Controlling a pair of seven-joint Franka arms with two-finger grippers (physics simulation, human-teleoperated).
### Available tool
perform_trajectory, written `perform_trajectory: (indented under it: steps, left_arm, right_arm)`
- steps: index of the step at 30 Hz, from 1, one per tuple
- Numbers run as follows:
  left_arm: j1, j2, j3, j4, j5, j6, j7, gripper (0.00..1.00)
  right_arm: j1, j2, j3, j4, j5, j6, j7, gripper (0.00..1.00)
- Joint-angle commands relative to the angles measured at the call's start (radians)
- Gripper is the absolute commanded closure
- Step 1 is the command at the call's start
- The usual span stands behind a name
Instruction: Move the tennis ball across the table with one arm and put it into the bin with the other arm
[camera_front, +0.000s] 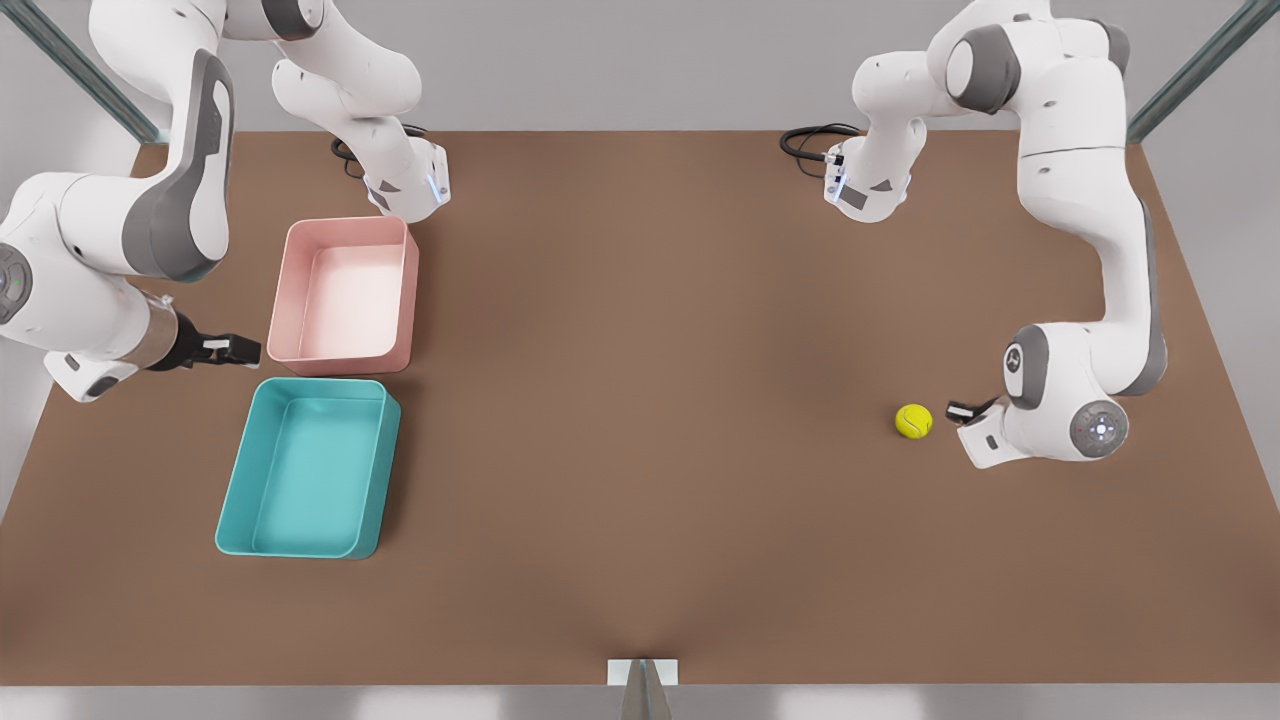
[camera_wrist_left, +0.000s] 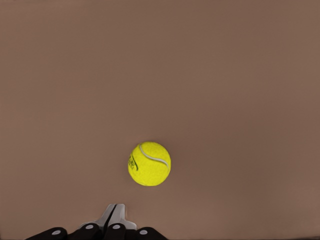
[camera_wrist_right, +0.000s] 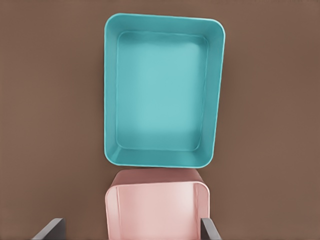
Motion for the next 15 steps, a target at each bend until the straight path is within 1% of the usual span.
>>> perform_trajectory:
  steps: [1,3,4,5,6,7,11,12,14,15]
  left_arm:
    - [0.017,0.008,0.0,-0.04,0.002,0.261,1.439,0.79]
    - [0.037,0.006,0.0,-0.109,0.001,0.281,1.541,0.79]
    - [0.054,0.002,0.0,-0.16,0.008,0.374,1.591,0.79]
    - [0.056,0.002,0.0,-0.172,0.008,0.394,1.62,0.79]
    - [0.056,0.0,0.0,-0.22,0.011,0.453,1.622,0.79]
    - [0.053,0.0,-0.001,-0.235,0.106,0.482,1.622,0.79]
    - [0.051,-0.014,-0.001,-0.278,0.12,0.47,1.597,0.79]
    - [0.05,-0.012,-0.001,-0.28,0.168,0.47,1.533,0.79]
    - [0.048,-0.01,-0.001,-0.32,0.183,0.462,1.343,0.79]
    - [0.05,-0.006,-0.001,-0.32,0.183,0.454,1.311,0.79]
  right_arm:
    - [-0.001,-0.001,0.0,0.0,0.002,0.006,-0.022,0.0]
    - [-0.001,0.001,0.0,0.0,0.005,0.006,-0.022,0.0]
    - [-0.001,0.001,0.0,-0.001,0.005,0.006,-0.022,0.0]
    - [-0.001,0.001,0.0,-0.001,0.003,0.006,-0.022,0.0]
    - [0.001,0.001,0.0,-0.001,0.003,0.006,-0.022,0.0]
    - [0.001,0.001,0.0,-0.001,0.003,0.006,-0.022,0.0]
    - [0.002,0.008,0.0,0.0,0.003,0.006,-0.022,0.0]
    - [0.001,0.008,0.0,0.0,0.003,0.006,-0.022,0.0]
    - [0.001,0.008,0.0,0.0,0.003,0.006,-0.022,0.0]
    - [0.001,0.008,0.0,0.0,0.005,0.006,-0.022,0.0]
